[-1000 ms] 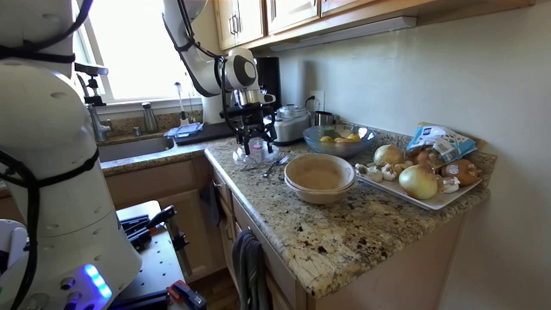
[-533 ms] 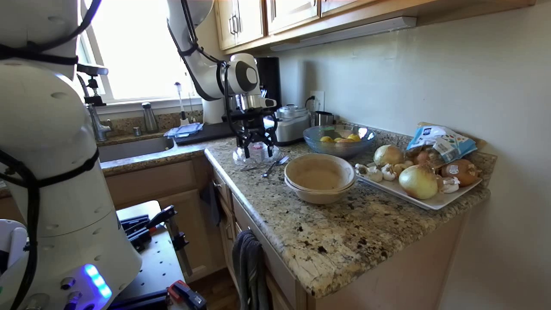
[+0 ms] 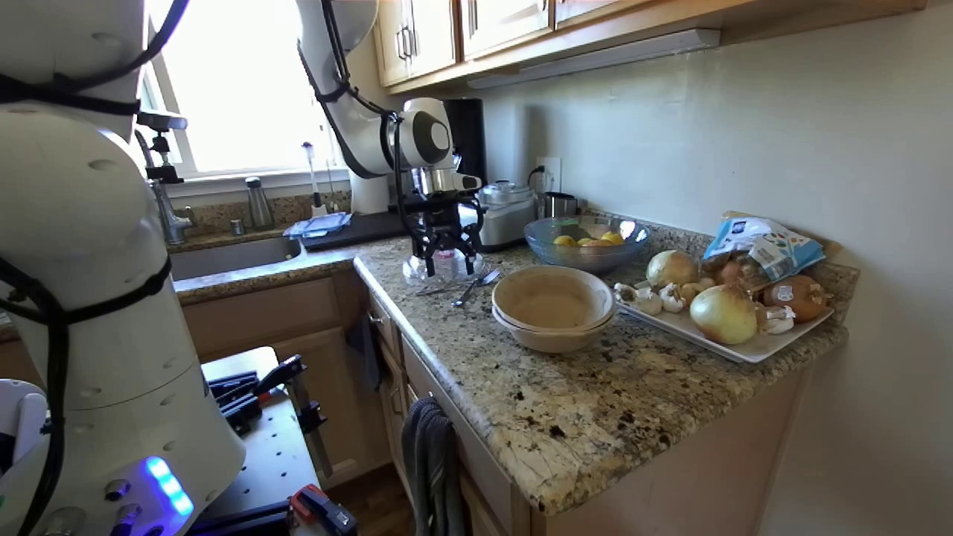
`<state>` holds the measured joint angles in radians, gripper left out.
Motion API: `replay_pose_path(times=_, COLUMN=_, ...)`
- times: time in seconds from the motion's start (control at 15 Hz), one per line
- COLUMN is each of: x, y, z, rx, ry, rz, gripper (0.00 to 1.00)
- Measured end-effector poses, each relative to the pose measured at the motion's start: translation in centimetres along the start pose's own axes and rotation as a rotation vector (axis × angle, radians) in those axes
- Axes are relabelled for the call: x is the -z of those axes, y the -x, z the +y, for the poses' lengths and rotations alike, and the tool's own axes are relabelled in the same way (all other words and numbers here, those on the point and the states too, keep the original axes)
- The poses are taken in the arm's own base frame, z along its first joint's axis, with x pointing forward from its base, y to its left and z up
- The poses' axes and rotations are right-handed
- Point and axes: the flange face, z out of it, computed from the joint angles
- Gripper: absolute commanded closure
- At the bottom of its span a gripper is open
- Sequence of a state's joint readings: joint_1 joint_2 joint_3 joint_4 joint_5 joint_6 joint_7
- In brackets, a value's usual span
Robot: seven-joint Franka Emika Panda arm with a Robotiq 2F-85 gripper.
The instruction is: Pick the bowl on the left, put it in the bowl on the right then put both forks inside the bowl
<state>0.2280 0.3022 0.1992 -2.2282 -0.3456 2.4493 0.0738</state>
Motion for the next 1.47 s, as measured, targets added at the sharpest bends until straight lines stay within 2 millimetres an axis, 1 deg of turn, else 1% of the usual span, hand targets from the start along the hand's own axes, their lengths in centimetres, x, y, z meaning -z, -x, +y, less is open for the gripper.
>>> replay_pose_path(times=0.2, x=-0.9, y=-1.4, z=0.6, rx=-0.007, ry=-0.009, rz=0.020, gripper=0.01)
replay_pose_path(times=0.4, x=-1.9, y=-2.7, z=1.6, rx=-0.009, ry=-0.015, rz=0.043, gripper=0.23)
replay_pose_path(times=0.47, x=-2.3, y=-3.0, z=2.0, rx=-0.007, ry=-0.016, rz=0.045, gripper=0.36)
replay_pose_path(times=0.53, x=-2.7, y=-3.3, z=2.3, rx=-0.006, ry=-0.017, rz=0.045, gripper=0.42)
replay_pose_path(times=0.67, x=-3.4, y=-3.8, z=2.8, rx=-0.002, ry=-0.018, rz=0.042, gripper=0.59)
replay_pose_path(times=0.73, x=-3.7, y=-4.1, z=3.1, rx=0.002, ry=-0.018, rz=0.041, gripper=0.63)
replay_pose_path(times=0.8, x=-3.9, y=-4.3, z=3.3, rx=0.004, ry=-0.018, rz=0.041, gripper=0.51)
replay_pose_path(times=0.87, x=-4.1, y=-4.4, z=3.4, rx=0.007, ry=-0.019, rz=0.041, gripper=0.47)
replay_pose_path(times=1.0, x=-4.1, y=-4.7, z=3.5, rx=0.012, ry=-0.020, rz=0.044, gripper=0.42)
replay_pose_path(times=1.07, x=-4.1, y=-4.8, z=3.5, rx=0.015, ry=-0.020, rz=0.045, gripper=0.43)
replay_pose_path(times=1.13, x=-4.1, y=-4.9, z=3.6, rx=0.016, ry=-0.020, rz=0.047, gripper=0.39)
replay_pose_path(times=1.2, x=-4.1, y=-5.0, z=3.6, rx=0.018, ry=-0.020, rz=0.048, gripper=0.43)
replay_pose_path(times=1.33, x=-4.1, y=-5.1, z=3.5, rx=0.027, ry=-0.024, rz=0.049, gripper=0.53)
replay_pose_path(times=1.47, x=-4.1, y=-5.1, z=3.4, rx=0.036, ry=-0.029, rz=0.050, gripper=0.71)
